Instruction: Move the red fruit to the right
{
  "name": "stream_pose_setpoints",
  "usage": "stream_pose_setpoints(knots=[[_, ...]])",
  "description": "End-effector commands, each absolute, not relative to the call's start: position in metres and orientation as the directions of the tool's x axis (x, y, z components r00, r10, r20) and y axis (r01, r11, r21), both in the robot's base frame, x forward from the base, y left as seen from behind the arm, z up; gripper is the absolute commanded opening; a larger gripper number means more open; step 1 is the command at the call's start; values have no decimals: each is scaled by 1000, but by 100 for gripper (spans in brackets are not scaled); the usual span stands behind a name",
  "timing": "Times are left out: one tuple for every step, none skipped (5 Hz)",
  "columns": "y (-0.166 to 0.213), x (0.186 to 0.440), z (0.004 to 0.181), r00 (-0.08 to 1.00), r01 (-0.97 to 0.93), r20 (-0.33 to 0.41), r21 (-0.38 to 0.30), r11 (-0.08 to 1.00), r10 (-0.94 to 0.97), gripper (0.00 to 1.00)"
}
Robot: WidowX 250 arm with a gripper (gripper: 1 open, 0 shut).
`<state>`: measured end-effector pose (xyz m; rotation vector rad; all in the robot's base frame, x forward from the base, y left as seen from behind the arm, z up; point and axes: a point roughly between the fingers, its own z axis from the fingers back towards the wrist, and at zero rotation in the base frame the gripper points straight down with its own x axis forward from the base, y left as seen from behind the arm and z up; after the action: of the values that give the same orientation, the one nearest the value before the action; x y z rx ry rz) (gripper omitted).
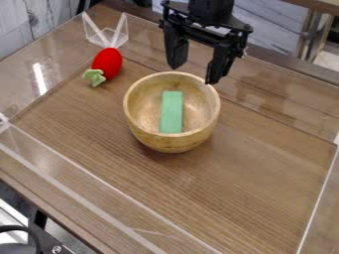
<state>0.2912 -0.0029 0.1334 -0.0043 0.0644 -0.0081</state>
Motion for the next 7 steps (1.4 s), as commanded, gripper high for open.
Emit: stream_pose_setpoints(knots=[[5, 288, 119, 997, 10, -82, -6, 1000, -11, 100], [32, 287, 113, 998, -8, -69, -5, 1000, 8, 100], [82, 293, 116, 999, -6, -34, -5, 1000, 6, 100], [127, 300, 119, 1000, -17, -5, 2, 1000, 17, 100], [161, 300, 111, 1000, -23, 12, 16, 1000, 23, 100], [177, 302, 94, 1000, -19, 11, 18, 1000, 19, 100], [189, 302, 85, 996, -90, 12, 23, 996, 90, 100]])
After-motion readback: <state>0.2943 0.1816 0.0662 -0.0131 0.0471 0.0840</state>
